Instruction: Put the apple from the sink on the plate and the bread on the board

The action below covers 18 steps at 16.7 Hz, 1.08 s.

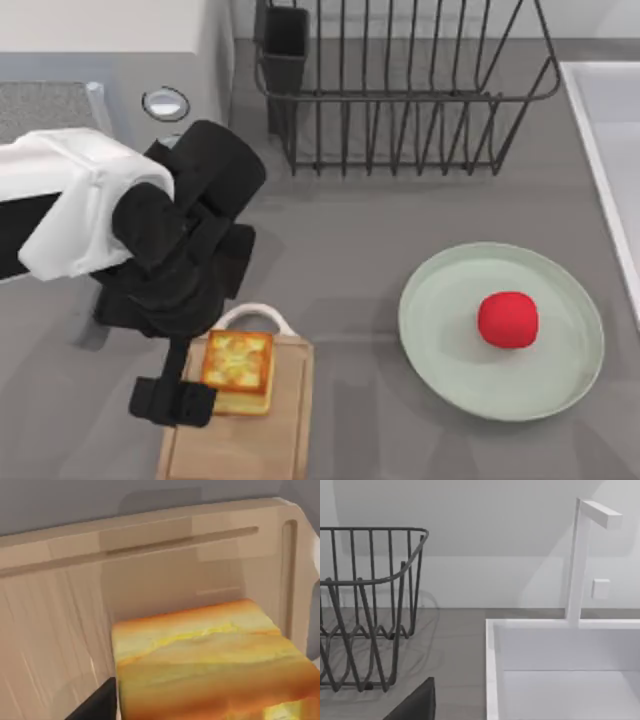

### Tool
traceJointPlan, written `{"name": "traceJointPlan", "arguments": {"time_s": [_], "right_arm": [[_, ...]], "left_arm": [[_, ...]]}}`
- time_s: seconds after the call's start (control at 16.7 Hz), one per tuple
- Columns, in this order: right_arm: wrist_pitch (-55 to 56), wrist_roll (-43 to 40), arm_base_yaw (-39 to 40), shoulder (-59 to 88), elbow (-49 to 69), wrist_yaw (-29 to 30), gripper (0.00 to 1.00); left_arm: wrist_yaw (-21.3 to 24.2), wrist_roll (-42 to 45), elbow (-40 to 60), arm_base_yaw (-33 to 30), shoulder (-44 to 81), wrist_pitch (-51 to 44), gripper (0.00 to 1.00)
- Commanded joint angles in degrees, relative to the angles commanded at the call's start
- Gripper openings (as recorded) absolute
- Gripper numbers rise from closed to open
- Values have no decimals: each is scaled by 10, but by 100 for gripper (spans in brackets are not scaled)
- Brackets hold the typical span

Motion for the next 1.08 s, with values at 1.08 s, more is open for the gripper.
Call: {"name": "traceJointPlan", "arguments": {"time_s": [1.08], "right_arm": [[0,0,0,0,0,0,100]], "left_arm": [[6,996,-491,301,-784,358,100]]}}
